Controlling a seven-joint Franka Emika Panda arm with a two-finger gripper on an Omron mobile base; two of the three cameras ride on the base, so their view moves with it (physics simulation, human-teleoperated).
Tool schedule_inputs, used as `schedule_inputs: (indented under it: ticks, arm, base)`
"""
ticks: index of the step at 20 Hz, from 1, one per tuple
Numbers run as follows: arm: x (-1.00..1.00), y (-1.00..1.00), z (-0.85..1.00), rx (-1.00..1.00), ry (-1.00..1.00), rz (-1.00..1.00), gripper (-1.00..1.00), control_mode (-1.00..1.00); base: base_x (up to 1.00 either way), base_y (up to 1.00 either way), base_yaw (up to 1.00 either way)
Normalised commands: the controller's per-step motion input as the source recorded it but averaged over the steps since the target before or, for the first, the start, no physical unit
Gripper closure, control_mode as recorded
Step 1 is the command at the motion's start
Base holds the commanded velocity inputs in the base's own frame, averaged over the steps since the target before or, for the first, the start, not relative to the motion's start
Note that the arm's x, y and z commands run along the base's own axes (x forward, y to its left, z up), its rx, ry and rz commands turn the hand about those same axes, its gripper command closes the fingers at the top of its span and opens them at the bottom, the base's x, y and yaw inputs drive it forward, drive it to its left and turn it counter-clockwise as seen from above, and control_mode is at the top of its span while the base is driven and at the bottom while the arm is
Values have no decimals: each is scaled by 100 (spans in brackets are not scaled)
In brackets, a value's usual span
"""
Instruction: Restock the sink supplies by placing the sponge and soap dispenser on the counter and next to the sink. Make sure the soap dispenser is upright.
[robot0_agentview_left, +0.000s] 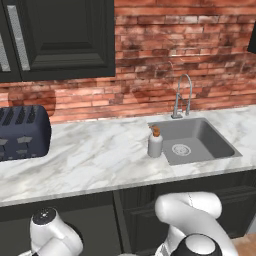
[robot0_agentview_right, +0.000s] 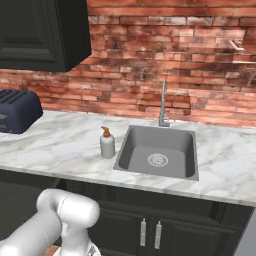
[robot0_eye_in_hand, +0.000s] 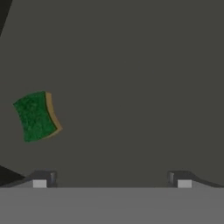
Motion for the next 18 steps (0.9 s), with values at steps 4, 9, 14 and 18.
schedule_inputs:
  ticks: [4, 9, 14, 18]
  arm:
    - [-8, 71, -19, -13, 0, 0, -100, -100]
    - [-2, 51, -37, -12, 0, 0, -100, -100]
    - [-3, 37, -33, -7, 0, 0, -100, -100]
    - [0, 50, -50, -4, 1, 0, -100, -100]
  base:
    - [0, 0, 0]
    - [0, 0, 0]
    - [0, 0, 0]
    - [0, 0, 0]
